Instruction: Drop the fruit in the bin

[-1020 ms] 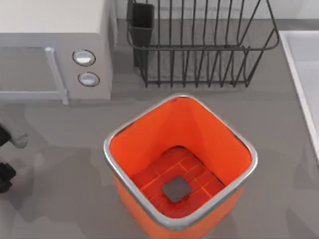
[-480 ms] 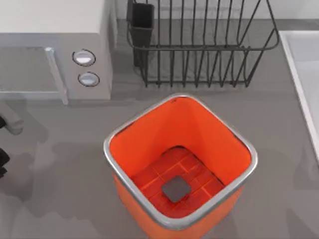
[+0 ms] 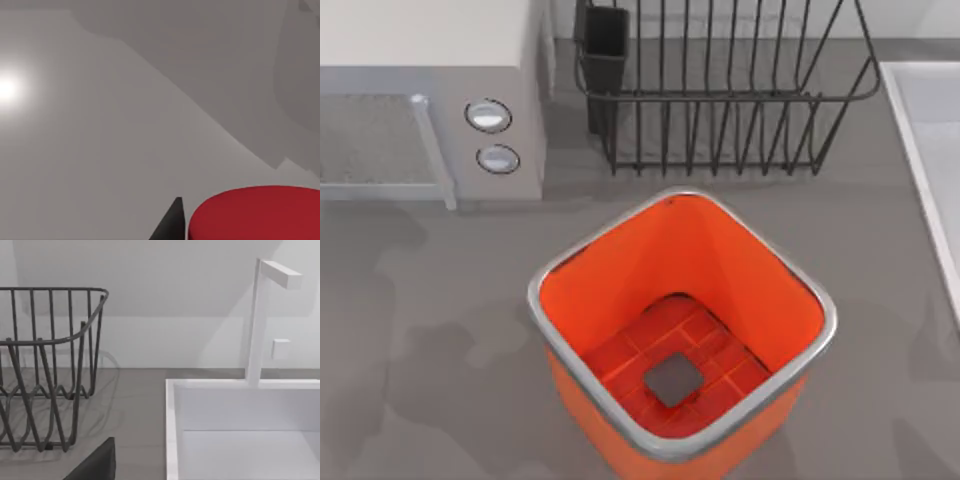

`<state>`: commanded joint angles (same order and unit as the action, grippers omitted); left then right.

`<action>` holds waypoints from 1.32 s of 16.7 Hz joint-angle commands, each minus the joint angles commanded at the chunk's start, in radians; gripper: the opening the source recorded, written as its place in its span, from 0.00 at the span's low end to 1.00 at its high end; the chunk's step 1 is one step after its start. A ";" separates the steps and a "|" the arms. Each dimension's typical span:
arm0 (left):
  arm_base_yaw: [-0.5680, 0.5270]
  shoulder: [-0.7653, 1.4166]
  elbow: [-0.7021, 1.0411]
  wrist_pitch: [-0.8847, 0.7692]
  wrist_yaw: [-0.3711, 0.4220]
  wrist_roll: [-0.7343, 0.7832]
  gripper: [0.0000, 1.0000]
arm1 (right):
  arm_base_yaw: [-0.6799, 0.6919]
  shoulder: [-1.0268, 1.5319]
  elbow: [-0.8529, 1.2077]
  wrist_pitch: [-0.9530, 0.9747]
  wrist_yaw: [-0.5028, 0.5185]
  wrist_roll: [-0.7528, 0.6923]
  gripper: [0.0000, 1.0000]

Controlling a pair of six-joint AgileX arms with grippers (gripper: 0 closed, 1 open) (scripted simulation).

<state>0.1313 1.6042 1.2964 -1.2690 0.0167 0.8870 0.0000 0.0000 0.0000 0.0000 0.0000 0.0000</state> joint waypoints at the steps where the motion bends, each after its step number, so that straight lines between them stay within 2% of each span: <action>1: -0.001 -0.013 0.022 -0.025 0.000 -0.002 0.00 | 0.000 0.000 0.000 0.000 0.000 0.000 1.00; 7: 0.000 -0.019 0.037 -0.041 0.000 -0.002 0.00 | 0.000 0.000 0.000 0.000 0.000 0.000 1.00; 10: -0.066 0.023 0.092 -0.060 0.004 -0.007 0.00 | 0.000 0.000 0.000 0.000 0.000 0.000 1.00; 13: -0.222 0.105 0.200 -0.098 0.013 -0.018 0.00 | 0.000 0.000 0.000 0.000 0.000 0.000 1.00; 19: -0.684 0.310 0.459 -0.187 0.044 -0.063 0.00 | 0.000 0.000 0.000 0.000 0.000 0.000 1.00; 22: -0.879 0.389 0.572 -0.215 0.056 -0.089 0.00 | 0.000 0.000 0.000 0.000 0.000 0.000 1.00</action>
<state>-0.7480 1.9933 1.8686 -1.4843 0.0723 0.7977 0.0000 0.0000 0.0000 0.0000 0.0000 0.0000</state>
